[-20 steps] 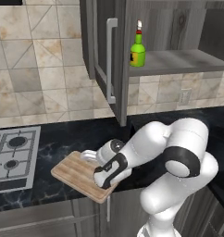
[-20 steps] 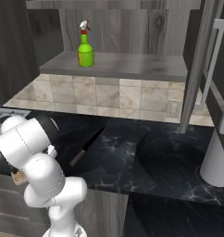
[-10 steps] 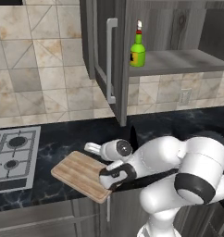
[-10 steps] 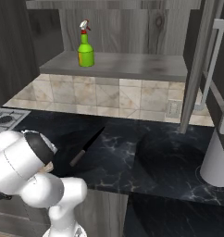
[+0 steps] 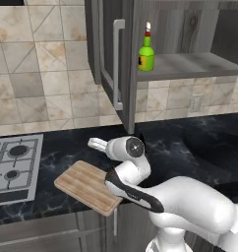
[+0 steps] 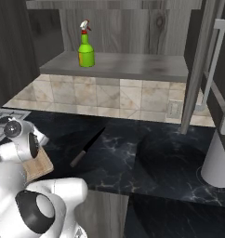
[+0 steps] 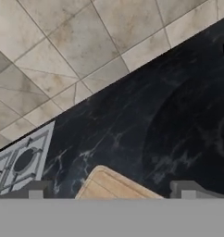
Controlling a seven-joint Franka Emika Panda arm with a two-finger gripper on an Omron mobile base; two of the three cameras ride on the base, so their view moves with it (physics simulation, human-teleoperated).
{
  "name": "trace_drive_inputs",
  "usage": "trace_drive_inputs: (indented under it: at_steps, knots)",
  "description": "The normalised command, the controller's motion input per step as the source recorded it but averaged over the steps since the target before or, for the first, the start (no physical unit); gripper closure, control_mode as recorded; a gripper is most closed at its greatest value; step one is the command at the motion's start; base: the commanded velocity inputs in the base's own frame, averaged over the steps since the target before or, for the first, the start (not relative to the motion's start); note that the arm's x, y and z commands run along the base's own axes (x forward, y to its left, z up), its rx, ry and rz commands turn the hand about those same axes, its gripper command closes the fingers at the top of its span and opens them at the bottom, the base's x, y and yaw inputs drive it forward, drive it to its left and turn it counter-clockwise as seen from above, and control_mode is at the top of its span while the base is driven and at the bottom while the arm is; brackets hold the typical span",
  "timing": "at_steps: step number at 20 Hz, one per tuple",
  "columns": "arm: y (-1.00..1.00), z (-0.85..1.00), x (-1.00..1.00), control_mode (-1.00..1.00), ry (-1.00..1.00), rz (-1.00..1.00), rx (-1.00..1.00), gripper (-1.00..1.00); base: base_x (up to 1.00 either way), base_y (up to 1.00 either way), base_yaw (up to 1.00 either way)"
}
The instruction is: Move the cutting board and knife to the sink. Then move spray from the cabinet to the counter.
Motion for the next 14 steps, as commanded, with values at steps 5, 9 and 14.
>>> trace_drive_inputs:
  at_steps: [5,9,14]
  knots:
    - [0.00,0.75,-0.54,-1.00,0.18,0.00,-0.11,-1.00,0.00,0.00,0.00]
    - [0.00,0.23,-0.80,-1.00,0.18,0.00,-0.17,-1.00,0.00,0.00,0.00]
    - [0.00,0.14,-0.99,-1.00,0.12,0.00,-0.15,-1.00,0.00,0.00,0.00]
